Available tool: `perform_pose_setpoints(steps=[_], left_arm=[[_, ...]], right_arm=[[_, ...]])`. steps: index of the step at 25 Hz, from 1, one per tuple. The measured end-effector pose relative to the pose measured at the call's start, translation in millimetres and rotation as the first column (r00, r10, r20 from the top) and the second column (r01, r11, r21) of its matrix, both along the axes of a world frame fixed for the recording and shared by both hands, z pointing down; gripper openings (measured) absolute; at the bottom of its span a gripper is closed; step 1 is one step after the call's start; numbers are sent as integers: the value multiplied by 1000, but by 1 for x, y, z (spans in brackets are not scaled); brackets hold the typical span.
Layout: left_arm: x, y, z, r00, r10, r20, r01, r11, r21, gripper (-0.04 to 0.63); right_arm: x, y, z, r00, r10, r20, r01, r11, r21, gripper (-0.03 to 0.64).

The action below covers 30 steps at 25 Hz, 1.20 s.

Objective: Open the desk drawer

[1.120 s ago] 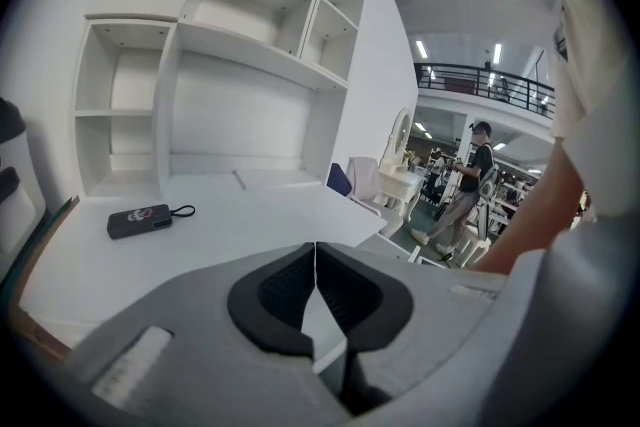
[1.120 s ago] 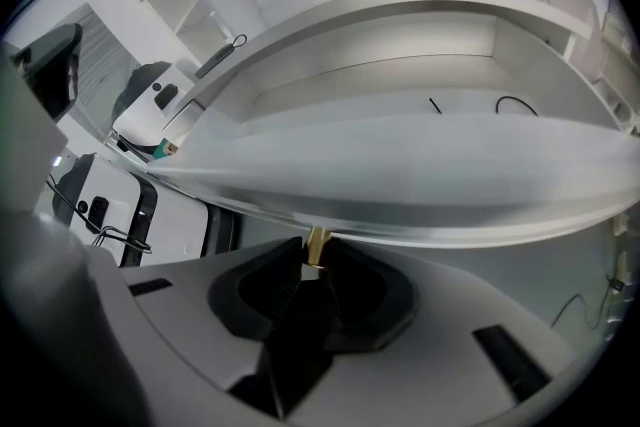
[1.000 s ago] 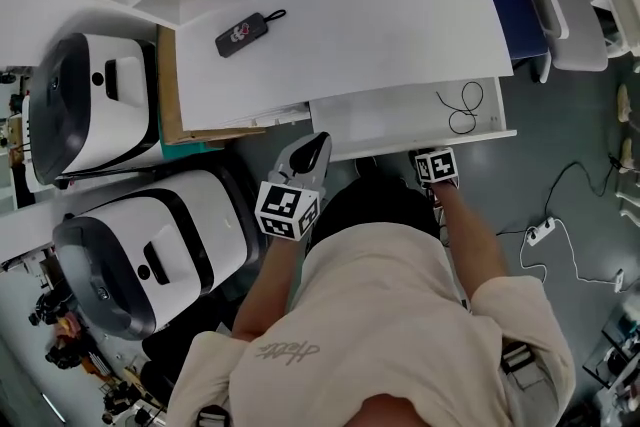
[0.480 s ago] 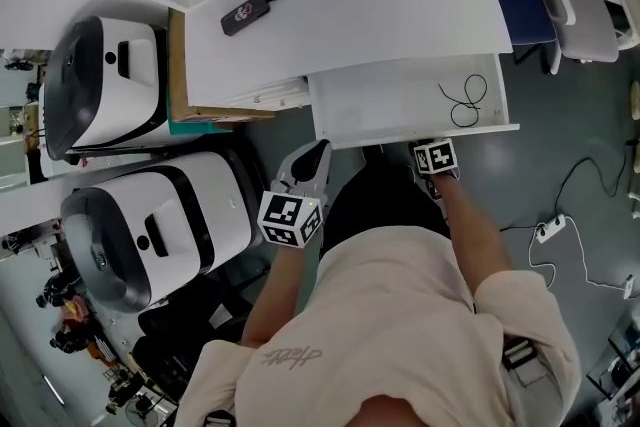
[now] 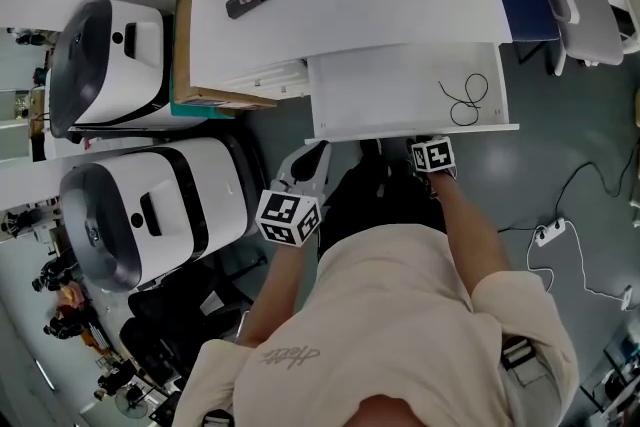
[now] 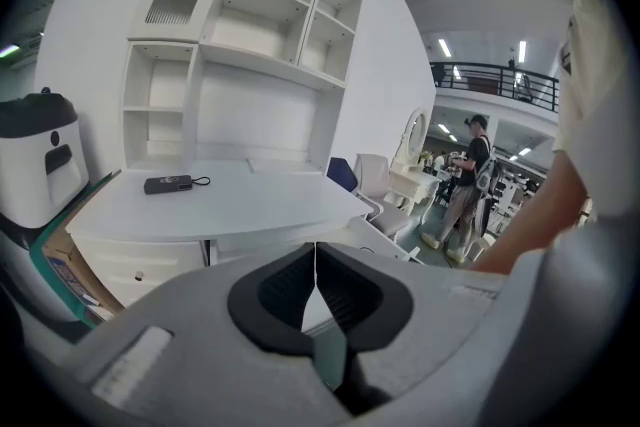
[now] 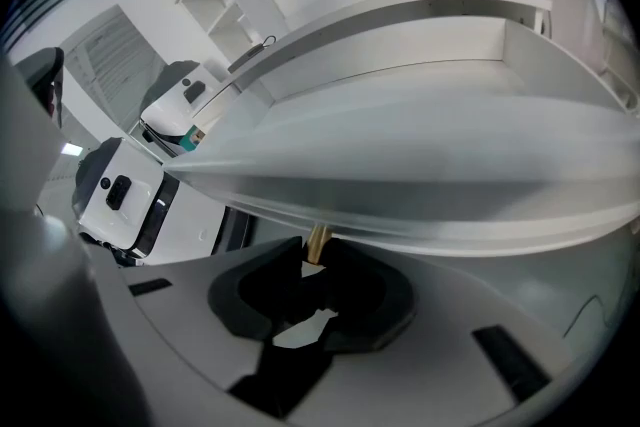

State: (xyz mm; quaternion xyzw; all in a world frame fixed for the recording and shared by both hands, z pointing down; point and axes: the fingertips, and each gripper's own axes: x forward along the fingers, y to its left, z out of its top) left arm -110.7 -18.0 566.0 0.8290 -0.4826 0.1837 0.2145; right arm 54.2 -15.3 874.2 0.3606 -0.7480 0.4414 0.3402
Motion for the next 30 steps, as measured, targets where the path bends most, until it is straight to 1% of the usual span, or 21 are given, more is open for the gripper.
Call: perform_pose_setpoints(steps=[5,9,12,14,17,20,24,27,30], left_arm=[[3,9,-2,1000,-3,7,3,1000,2,15],[5,9,-5,1000,12,9,-12,1000,6,15],[3,6,-9,1000,9,3,-9,1000,12,15],[0,4,-12,1000,8,-5,-8,1000,17,15],[-9,2,-14,1000,6,-16,-6,1000,21,15],[-26,5,-13,1000,7,-20,-6,1000,17,15],[-38,9,-15,999,30,-27,-29,999,21,15],[-40,6,-27,998,51,-32,-50,998,48,15],[-41,4,-45,997,68,-34,-65,994,91,15]], right_arm=[[-1,0,-5,999,-31,-11,31,1000,-2,81],[0,4,-7,1000,1,-22,-1,1000,-13,83],[5,11,-14,999,-14,-46,15,1000,20,81],[12,19,-22,999,-6,-32,8,999,35,81],[20,30,-41,1000,10,12,-11,998,62,80],[16,38,-69,998,6,60,-13,993,116,77],[9,36,-121,995,23,97,-44,974,224,9],[3,28,-173,987,46,154,-92,947,309,8],[-3,23,-223,983,45,179,-115,908,402,3]])
